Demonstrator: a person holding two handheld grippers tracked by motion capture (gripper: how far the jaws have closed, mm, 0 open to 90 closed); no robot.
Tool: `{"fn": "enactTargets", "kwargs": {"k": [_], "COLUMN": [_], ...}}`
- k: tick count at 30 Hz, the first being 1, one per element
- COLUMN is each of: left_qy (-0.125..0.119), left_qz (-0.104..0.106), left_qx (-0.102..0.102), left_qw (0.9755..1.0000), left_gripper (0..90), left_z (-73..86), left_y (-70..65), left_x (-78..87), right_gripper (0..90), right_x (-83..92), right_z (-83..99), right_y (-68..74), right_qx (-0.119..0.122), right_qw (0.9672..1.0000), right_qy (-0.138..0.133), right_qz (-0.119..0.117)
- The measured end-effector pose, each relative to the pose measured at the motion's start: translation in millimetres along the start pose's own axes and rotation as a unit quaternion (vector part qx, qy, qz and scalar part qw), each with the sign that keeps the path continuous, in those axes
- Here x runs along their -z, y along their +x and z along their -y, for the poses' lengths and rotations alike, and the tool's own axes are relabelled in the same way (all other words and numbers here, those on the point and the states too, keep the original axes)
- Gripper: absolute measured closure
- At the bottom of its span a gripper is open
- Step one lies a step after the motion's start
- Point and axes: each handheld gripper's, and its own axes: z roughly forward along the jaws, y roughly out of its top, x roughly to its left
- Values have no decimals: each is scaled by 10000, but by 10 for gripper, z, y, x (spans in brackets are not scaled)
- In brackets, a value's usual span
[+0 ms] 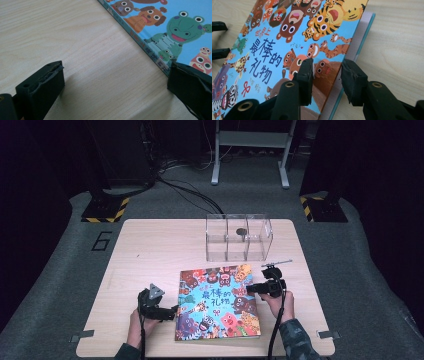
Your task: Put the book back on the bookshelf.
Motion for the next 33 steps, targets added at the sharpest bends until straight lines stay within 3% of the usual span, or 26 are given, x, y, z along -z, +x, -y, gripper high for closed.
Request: {"fn": "enactTargets", "kwargs": {"k": [9,18,29,33], "left_qy": [17,-47,-88,-94], "left_qz": [11,4,2,7], "left_qx": [-9,63,107,109], "left_qw": [10000,10000,9999,9999], "left_gripper": [9,9,10,11], "left_z": [0,3,5,6], "left_y": [3,-7,-12,-11], "left_x": [4,-5,-9,-9], "right_gripper": [611,581,545,494], "right_x": [184,165,239,246], "right_z": [-116,-159,-326,-415], "right_y": [143,168,354,435], "right_qx": [187,112,382,496], "right_qw": [9997,9995,9979,9971], "right_qy": [-128,-139,-259,-271], "right_qz": [-74,-271,-455,-503]}}
